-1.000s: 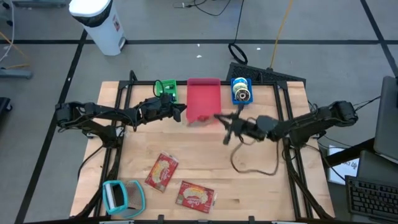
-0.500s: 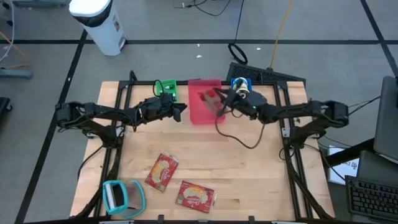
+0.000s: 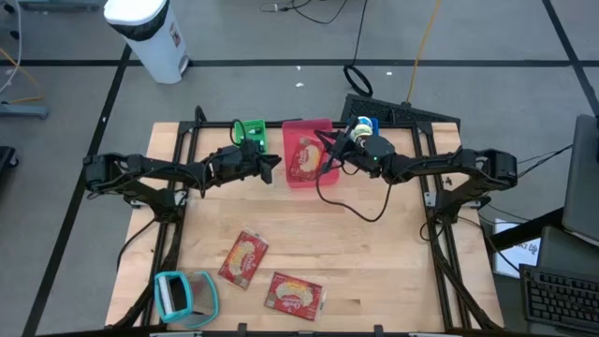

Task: Pick & Place Food Item
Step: Put the left red popcorn bag into the red bin

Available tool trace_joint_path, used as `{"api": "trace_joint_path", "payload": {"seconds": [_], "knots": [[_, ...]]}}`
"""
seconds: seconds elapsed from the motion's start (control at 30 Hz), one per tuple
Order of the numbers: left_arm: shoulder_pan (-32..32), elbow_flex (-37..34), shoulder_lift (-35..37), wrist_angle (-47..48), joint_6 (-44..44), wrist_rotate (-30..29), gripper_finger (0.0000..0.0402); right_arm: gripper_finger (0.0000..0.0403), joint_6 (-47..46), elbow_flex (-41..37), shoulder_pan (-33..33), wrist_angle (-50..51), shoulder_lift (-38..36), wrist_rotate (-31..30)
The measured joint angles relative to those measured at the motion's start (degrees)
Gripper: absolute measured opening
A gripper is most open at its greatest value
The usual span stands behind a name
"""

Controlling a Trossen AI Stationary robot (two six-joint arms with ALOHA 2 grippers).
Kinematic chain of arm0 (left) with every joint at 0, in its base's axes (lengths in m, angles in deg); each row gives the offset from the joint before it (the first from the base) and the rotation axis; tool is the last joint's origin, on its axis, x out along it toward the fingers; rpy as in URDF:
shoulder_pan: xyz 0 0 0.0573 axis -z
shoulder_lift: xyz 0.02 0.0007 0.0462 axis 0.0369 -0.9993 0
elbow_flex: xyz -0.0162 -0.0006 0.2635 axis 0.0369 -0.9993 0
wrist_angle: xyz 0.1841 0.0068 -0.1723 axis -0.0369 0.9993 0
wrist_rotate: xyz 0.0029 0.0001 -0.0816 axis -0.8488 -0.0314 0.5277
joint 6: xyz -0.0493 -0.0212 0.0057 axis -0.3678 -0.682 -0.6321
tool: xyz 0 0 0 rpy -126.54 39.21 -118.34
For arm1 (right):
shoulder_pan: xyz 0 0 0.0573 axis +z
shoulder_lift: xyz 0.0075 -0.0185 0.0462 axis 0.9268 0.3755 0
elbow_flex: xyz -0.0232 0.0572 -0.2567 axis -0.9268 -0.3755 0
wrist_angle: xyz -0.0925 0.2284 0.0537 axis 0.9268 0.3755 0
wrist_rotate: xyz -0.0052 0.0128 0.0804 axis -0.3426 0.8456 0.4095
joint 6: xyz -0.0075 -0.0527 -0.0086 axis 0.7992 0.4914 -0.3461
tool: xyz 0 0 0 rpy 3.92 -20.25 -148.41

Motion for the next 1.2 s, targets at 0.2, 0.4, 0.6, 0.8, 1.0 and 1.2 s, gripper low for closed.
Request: {"api": "trace_joint_path", "payload": {"seconds": [0.2,0.4,0.6,0.8,1.0,1.2], "knots": [[-0.1,0.0,0.0,0.0,4.4,2.0,0.0093,0.0000,-1.1,0.0,0.0,4.2,0.0,1.3],[0.4,0.3,1.2,2.3,12.2,16.7,0.0093,0.0000,-5.5,0.0,0.8,4.5,0.0,1.2],[8.8,8.6,3.5,30.5,17.9,18.6,0.0092,0.0007,-7.7,0.0,3.5,9.2,-2.3,1.3],[22.0,20.8,2.9,65.4,17.2,0.9,0.0092,0.0051,-8.2,0.0,6.3,23.0,-8.0,2.4],[28.7,22.6,2.9,75.0,-6.0,-1.7,0.0093,0.0141,-6.9,-1.2,9.2,32.3,-13.7,2.8],[30.9,21.0,0.5,81.9,-22.5,-1.5,0.0128,0.0234,-10.6,-6.8,13.2,32.8,-18.1,2.8]]}}
